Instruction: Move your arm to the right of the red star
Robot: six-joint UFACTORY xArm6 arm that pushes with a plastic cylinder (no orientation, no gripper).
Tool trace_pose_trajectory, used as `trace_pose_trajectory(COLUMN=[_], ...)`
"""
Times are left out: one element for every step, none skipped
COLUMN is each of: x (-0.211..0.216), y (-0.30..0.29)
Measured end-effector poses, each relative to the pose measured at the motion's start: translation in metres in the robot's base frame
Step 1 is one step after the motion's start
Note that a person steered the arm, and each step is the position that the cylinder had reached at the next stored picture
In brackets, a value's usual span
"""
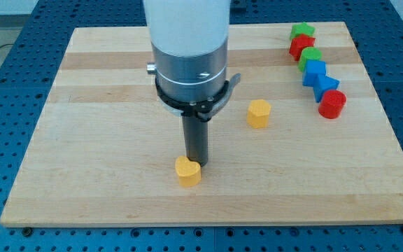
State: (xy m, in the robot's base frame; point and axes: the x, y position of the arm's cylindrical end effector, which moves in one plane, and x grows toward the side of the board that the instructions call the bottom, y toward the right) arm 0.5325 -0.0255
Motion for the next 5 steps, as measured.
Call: trace_pose_trajectory(x=[0.001,0.025,0.038,0.035,0.025], y=[0.001,0.001,0.001,0.002,0.030])
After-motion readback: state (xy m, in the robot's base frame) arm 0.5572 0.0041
